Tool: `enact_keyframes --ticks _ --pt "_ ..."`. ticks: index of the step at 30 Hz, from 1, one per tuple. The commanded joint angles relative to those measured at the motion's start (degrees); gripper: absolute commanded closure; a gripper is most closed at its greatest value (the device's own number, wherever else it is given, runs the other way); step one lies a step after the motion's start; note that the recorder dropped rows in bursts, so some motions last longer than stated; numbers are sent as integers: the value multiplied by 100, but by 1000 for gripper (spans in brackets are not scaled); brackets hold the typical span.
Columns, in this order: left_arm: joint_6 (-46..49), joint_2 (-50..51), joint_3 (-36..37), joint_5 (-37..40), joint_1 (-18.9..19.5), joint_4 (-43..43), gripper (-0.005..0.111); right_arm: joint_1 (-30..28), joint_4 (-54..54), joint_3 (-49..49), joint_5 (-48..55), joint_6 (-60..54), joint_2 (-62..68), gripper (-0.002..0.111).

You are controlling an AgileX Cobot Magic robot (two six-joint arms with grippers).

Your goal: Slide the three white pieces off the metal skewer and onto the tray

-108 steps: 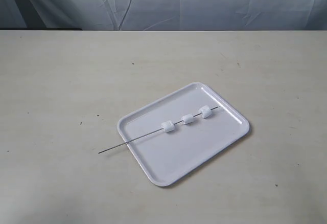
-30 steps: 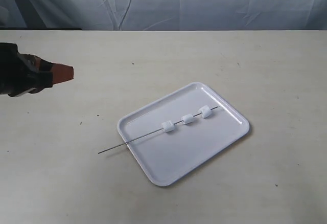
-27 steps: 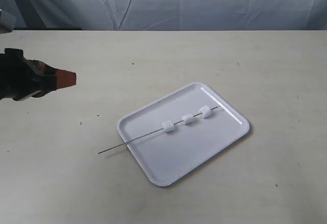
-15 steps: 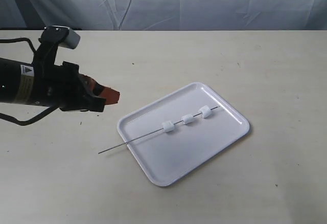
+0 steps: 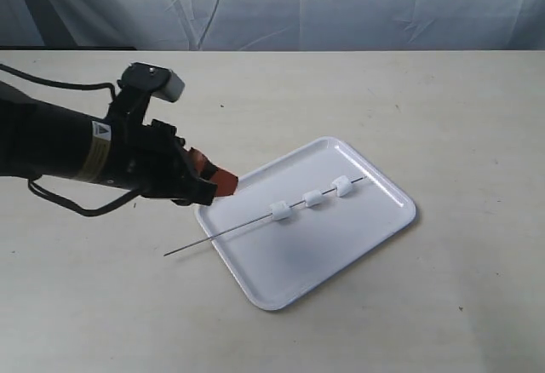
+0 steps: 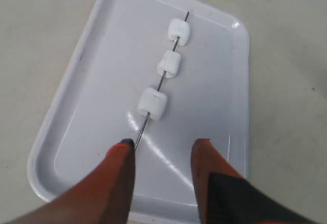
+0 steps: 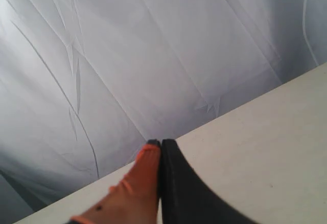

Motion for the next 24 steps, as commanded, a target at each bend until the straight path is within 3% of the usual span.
enact_keyframes --ticks 1,12,21,24 --pt "26 282 -220 231 -148 -21 69 25 1 12 153 -10 -21 109" --pt "276 1068 -289 524 -230 -21 69 25 68 12 282 -10 -21 109" --pt "535 1248 -293 996 -812 -21 70 25 68 12 306 -10 -21 109" --pt "733 1176 -376 1575 -1100 -21 71 25 34 12 370 -34 -21 109"
